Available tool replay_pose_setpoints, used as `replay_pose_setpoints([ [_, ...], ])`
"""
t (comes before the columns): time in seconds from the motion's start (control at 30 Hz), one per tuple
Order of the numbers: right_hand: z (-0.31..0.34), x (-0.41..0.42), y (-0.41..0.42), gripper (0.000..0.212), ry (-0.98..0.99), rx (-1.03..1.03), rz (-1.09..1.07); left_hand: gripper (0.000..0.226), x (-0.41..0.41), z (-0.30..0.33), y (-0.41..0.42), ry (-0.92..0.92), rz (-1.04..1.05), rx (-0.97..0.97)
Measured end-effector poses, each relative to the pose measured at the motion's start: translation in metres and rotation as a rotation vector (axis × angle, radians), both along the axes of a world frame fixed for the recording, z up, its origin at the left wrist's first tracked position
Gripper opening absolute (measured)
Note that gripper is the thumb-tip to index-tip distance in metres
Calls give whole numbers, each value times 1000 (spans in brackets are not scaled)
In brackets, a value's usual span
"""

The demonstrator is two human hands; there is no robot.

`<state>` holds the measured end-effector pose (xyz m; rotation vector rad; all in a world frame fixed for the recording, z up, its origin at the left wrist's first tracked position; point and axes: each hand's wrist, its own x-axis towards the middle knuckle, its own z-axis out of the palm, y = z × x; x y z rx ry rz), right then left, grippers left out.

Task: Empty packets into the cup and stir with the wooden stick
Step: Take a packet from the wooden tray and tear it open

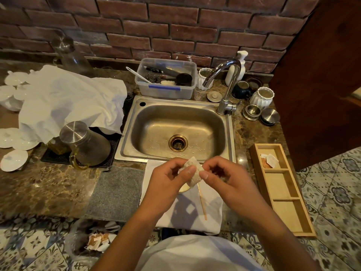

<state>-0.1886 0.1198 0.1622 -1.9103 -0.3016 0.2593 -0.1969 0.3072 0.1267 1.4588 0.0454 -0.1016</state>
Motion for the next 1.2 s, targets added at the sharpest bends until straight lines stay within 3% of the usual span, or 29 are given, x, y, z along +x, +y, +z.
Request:
replay_pose_setpoints([
  [0.13,3,-3,-1,25,40,-18,9,4,0,0,1,-39,-102,41],
  [0.3,9,3,-4,4,86,0,-21,6,-2,0,1,-57,-199,149],
  [0.47,10,8,-6,6,63,-62,18,17,-2,2,7,-92,-244,241],
  [0.87,16,14,-14,8,120,-179,348,21,-5,8,12,-50,-325,195],
  [1.03,12,12,-13,12,27,-144,325,14,-5,9,7,-34,-288,153],
  [1.2,9,9,-17,20,-55,-93,313,24,-7,5,2,-3,-257,56],
])
